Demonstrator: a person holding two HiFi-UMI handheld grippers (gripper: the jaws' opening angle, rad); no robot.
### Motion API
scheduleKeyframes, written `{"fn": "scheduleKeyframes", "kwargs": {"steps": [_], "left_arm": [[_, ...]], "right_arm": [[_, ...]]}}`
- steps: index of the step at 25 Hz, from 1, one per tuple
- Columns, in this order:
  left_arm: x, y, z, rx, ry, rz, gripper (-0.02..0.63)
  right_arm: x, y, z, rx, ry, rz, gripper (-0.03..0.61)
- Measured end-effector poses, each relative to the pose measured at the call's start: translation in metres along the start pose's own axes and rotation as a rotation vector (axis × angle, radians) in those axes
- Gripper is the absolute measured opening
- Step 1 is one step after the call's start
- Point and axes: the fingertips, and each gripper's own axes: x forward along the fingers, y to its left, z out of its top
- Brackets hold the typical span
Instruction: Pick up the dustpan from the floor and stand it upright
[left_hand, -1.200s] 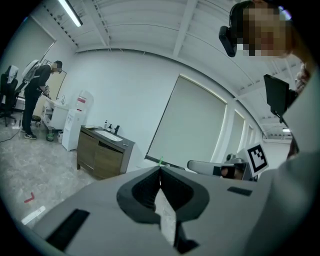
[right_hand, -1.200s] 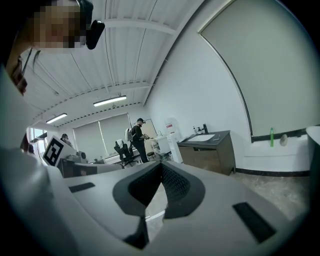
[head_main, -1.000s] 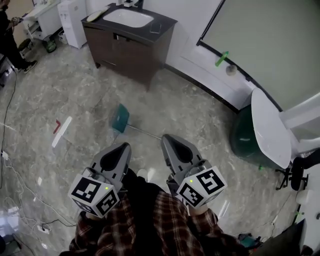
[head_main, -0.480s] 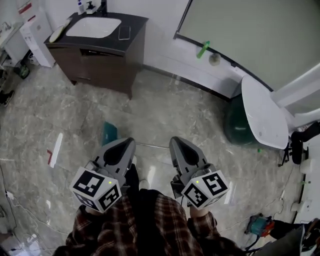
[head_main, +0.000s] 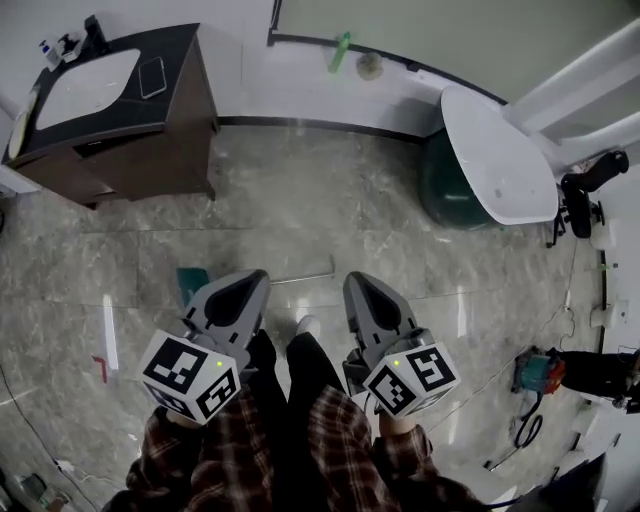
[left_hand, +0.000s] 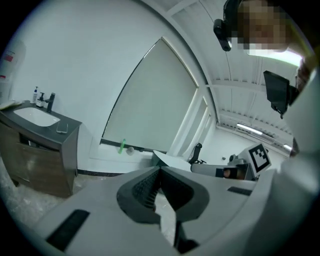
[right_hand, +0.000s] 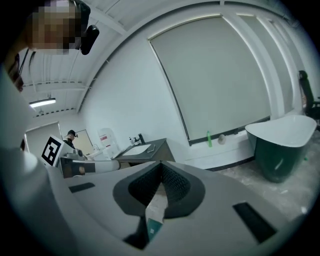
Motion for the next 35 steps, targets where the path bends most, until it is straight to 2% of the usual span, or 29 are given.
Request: {"fn": "scheduleKeyframes", "kwargs": {"steps": [3,7,15,22,29,35], "left_arm": [[0.025,0.003,-0.008,-0.019,0.034,-0.021,0.012],[0.058,-0.001,-0.010,-0.033,0.043,-0.016,0.011],[0.111,-0.025,0.000,-0.065,-0.024,0.084,0.012],[0.135,-0.050,0.004,-0.076,-0.061,0.128,0.012],[0.145,-0.047,-0.003,-0.075,-0.021,0.125,0.011],[0.153,-0.026,-0.018,-0.069,0.012,0.142,0.011]], "right_arm": [[0.000,-0.029,-0.008,0.036,0.017,-0.061,0.011],[0.005,-0.062,-0.006,0.047,0.038,-0.072,0.011],[0.007,-0.122,0.022,0.015,0.082,0.015,0.011],[0.008,-0.159,0.040,-0.004,0.109,0.074,0.011],[0.021,-0.175,0.031,0.030,0.137,0.048,0.011],[0.038,-0.191,-0.004,0.049,0.180,0.024,0.011]]}}
